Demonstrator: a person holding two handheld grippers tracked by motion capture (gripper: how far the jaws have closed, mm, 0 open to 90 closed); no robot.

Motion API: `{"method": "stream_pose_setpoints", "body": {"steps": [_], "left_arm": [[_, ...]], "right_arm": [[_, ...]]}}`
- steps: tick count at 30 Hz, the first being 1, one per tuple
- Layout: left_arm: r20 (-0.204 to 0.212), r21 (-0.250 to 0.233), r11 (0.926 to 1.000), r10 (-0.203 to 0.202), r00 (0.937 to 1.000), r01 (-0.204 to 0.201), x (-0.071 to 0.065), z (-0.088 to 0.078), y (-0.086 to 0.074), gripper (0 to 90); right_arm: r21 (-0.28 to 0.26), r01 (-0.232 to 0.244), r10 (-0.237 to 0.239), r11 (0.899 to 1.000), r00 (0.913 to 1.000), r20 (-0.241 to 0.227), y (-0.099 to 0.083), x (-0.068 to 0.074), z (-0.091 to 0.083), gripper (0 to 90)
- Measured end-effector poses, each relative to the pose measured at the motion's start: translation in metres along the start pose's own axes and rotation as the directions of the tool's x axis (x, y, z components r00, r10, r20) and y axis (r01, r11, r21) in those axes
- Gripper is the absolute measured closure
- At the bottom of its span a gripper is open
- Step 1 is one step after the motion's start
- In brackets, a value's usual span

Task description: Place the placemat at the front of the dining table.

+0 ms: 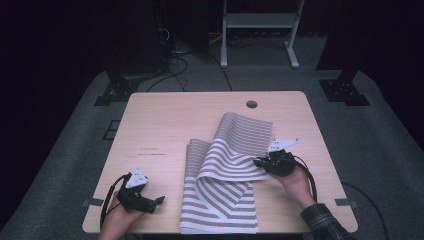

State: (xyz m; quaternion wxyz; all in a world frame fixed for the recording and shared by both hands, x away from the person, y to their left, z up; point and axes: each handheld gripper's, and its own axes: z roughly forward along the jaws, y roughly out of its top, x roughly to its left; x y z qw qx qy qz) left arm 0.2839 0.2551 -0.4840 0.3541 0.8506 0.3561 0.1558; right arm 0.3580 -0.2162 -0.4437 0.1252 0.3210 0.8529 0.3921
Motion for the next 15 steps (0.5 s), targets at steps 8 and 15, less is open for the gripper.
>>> {"method": "stream_pose_setpoints", "body": {"steps": [8,15], "left_arm": [[0.0,0.0,1.0,0.001,1.0,-0.001,0.0,0.0,0.0,0.0],[0.0,0.0,1.0,0.0,1.0,0.0,0.0,0.0,0.0,0.0]], "right_arm": [[0.003,-0.003,0.003,1.0,0.9995,0.03,0.004,-0.011,0.003,84.2],[-0.004,0.004,-0.003,1.0,0.9969,0.078,0.01,-0.027,0.003,84.1]]}}
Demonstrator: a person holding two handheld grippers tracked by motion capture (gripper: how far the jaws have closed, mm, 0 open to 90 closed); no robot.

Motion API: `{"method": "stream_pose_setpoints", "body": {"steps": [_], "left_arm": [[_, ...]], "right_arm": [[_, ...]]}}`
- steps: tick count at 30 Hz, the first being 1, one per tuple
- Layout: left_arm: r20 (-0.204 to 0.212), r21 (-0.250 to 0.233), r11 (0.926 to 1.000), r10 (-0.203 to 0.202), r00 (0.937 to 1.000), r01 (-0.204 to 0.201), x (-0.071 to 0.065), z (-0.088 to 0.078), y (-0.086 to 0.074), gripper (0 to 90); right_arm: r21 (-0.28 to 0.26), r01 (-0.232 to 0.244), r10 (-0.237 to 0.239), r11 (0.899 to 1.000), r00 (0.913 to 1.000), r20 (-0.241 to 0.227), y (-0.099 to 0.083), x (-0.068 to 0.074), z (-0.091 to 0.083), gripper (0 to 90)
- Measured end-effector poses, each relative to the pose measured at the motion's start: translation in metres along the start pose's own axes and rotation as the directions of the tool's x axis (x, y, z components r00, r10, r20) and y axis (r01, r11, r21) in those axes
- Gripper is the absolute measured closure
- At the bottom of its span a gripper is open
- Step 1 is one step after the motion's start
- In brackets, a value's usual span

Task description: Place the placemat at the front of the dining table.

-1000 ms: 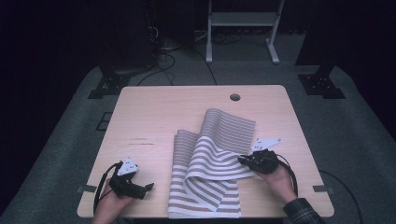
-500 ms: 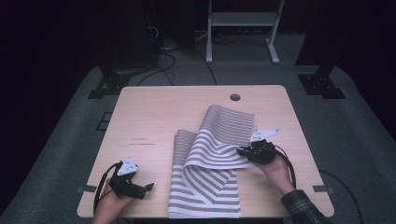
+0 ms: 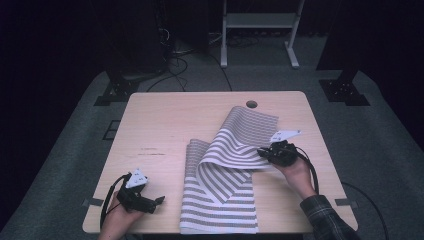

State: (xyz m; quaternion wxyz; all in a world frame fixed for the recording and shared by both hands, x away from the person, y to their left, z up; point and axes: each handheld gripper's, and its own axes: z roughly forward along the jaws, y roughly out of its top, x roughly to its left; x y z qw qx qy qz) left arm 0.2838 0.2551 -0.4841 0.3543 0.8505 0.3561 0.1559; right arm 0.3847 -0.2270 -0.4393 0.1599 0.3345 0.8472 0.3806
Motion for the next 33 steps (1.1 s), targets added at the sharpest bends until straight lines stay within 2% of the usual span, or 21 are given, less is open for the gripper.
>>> {"method": "stream_pose_setpoints", "body": {"steps": [9,16,20,24,27,31,33], "left_arm": [[-0.002,0.0,1.0,-0.002,1.0,0.002,0.0,0.0,0.0,0.0],[-0.006,0.001,1.0,-0.006,1.0,0.006,0.0,0.0,0.0,0.0],[-0.007,0.001,1.0,-0.006,1.0,0.006,0.001,0.0,0.0,0.0],[-0.008,0.002,1.0,-0.006,0.9999,0.006,0.001,0.0,0.0,0.0],[-0.008,0.002,1.0,-0.006,0.9999,0.006,0.001,0.0,0.0,0.0],[-0.008,0.001,1.0,-0.006,0.9999,0.006,0.001,0.0,0.0,0.0],[-0.008,0.001,1.0,-0.006,0.9999,0.006,0.001,0.0,0.0,0.0]], "right_arm": [[-0.018,-0.029,0.03,0.999,0.9992,0.028,0.003,-0.022,0.003,84.0],[-0.002,-0.039,0.039,0.999,0.9986,0.036,0.003,-0.031,0.012,83.8],[-0.023,-0.044,0.046,0.999,0.9977,0.05,0.008,-0.037,0.013,83.4],[-0.021,-0.053,0.054,0.998,0.997,0.055,0.009,-0.04,0.017,82.3],[-0.05,-0.088,0.09,0.995,0.9952,0.039,0.008,-0.044,0.016,73.6],[-0.05,-0.082,0.084,0.995,0.9958,0.036,0.007,-0.04,0.008,70.4],[-0.055,-0.086,0.088,0.995,0.9956,0.032,0.006,-0.037,0.003,63.7]]}}
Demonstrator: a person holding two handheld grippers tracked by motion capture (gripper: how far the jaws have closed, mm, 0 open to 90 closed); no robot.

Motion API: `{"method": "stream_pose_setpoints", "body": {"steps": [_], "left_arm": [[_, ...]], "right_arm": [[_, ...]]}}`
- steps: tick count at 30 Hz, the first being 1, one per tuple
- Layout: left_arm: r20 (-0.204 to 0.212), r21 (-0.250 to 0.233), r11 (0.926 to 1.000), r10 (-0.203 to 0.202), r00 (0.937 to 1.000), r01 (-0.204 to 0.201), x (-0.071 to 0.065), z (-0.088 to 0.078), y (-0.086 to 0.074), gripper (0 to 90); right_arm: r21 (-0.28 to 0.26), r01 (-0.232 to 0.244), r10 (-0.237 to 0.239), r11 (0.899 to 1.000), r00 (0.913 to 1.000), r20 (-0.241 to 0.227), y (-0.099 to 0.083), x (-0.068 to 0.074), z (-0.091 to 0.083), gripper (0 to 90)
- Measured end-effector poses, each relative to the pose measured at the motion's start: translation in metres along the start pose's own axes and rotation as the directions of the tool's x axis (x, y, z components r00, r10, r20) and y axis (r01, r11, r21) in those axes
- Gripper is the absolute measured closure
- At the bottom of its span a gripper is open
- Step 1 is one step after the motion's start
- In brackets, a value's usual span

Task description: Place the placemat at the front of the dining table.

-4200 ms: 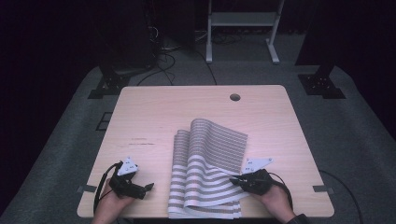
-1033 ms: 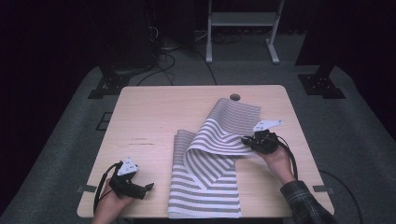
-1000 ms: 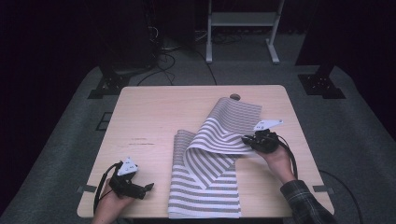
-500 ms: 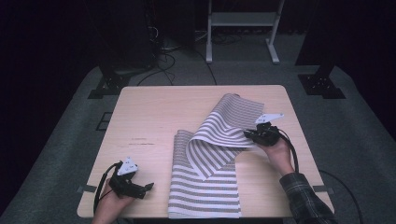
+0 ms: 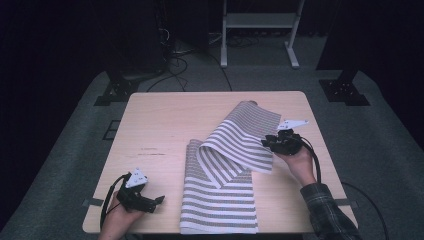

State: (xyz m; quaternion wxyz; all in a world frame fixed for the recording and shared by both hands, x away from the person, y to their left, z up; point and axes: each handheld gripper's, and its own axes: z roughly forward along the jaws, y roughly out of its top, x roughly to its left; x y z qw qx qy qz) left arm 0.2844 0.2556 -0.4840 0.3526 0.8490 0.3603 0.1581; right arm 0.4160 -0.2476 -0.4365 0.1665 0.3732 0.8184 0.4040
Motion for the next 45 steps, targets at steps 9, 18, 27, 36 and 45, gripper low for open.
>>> {"method": "stream_pose_setpoints", "body": {"steps": [9,18,27,36,45], "left_arm": [[0.0,0.0,1.0,0.0,1.0,0.0,0.0,0.0,0.0,0.0],[0.0,0.0,1.0,0.0,1.0,0.0,0.0,0.0,0.0,0.0],[0.0,0.0,1.0,0.0,1.0,0.0,0.0,0.0,0.0,0.0],[0.0,0.0,1.0,0.0,1.0,0.0,0.0,0.0,0.0,0.0],[0.0,0.0,1.0,0.0,1.0,0.0,0.0,0.0,0.0,0.0]], "right_arm": [[0.003,-0.002,0.002,1.0,0.9988,-0.05,-0.006,0.026,-0.014,55.5],[0.021,0.043,-0.04,0.999,0.9921,-0.119,-0.011,0.068,-0.008,52.5],[0.041,0.105,-0.096,0.994,0.9779,-0.186,-0.009,0.105,0.017,50.2],[0.056,0.137,-0.122,0.989,0.9667,-0.225,-0.007,0.138,0.044,44.8],[0.071,0.222,-0.203,0.972,0.9548,-0.218,-0.009,0.162,0.059,45.5]]}}
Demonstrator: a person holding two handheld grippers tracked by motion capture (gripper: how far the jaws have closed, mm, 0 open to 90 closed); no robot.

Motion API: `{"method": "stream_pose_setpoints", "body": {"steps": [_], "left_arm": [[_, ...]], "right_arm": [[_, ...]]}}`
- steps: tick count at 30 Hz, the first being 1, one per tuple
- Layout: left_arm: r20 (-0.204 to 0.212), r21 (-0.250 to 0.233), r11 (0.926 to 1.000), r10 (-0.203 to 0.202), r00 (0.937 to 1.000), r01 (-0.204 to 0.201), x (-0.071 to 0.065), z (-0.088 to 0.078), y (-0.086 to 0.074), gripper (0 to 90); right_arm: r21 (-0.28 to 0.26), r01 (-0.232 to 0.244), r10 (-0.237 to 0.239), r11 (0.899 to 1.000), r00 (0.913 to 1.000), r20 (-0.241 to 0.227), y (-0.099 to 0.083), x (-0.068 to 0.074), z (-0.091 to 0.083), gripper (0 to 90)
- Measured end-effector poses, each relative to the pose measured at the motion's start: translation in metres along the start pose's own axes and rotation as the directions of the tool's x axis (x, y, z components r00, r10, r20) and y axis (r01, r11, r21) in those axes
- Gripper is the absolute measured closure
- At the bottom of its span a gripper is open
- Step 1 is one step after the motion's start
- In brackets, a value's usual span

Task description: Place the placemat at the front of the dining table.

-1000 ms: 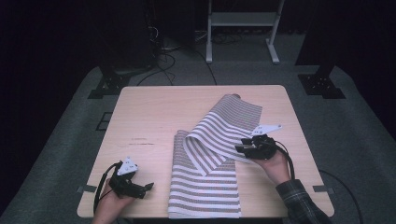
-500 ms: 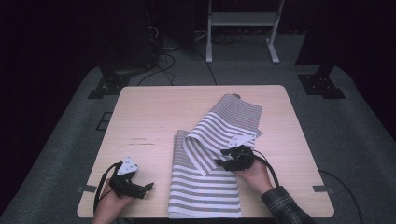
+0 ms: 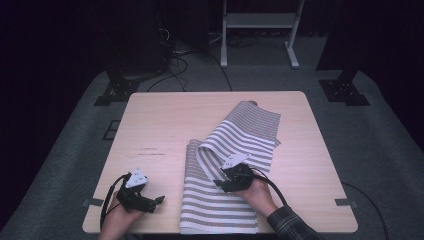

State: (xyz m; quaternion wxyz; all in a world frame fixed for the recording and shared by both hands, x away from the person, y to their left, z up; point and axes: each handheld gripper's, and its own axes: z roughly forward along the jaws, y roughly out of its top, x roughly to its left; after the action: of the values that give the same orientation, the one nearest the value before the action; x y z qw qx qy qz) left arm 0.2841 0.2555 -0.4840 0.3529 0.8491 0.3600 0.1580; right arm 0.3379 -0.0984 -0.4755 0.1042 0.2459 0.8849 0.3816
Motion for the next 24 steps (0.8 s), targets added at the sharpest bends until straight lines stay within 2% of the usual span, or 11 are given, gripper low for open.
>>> {"method": "stream_pose_setpoints", "body": {"steps": [8,10,11,13,20,24], "left_arm": [[0.001,-0.001,1.0,-0.001,1.0,0.001,0.0,0.0,0.0,0.0],[0.0,0.0,1.0,0.0,1.0,0.0,0.0,0.0,0.0,0.0],[0.0,-0.001,1.0,0.0,1.0,0.0,0.0,0.0,0.0,0.0],[0.0,-0.001,1.0,0.0,1.0,0.0,0.0,0.0,0.0,0.0],[0.0,-0.001,1.0,0.0,1.0,0.0,0.0,0.0,0.0,0.0],[0.0,-0.001,1.0,0.0,1.0,0.0,0.0,0.0,0.0,0.0]], "right_arm": [[-0.031,-0.008,0.008,0.999,1.0,0.001,-0.005,-0.003,-0.001,59.1],[-0.039,-0.008,0.009,0.999,0.9999,0.011,-0.006,-0.005,-0.003,71.4],[-0.041,-0.004,0.005,0.999,0.9998,0.017,-0.007,-0.006,-0.003,73.3],[-0.039,0.006,-0.005,0.999,0.9995,0.03,-0.006,-0.007,-0.004,84.2],[-0.032,0.001,-0.001,0.999,0.9996,0.028,-0.004,-0.011,-0.012,86.8],[-0.011,0.006,-0.006,1.0,0.9992,0.04,-0.006,-0.012,-0.025,87.1]]}}
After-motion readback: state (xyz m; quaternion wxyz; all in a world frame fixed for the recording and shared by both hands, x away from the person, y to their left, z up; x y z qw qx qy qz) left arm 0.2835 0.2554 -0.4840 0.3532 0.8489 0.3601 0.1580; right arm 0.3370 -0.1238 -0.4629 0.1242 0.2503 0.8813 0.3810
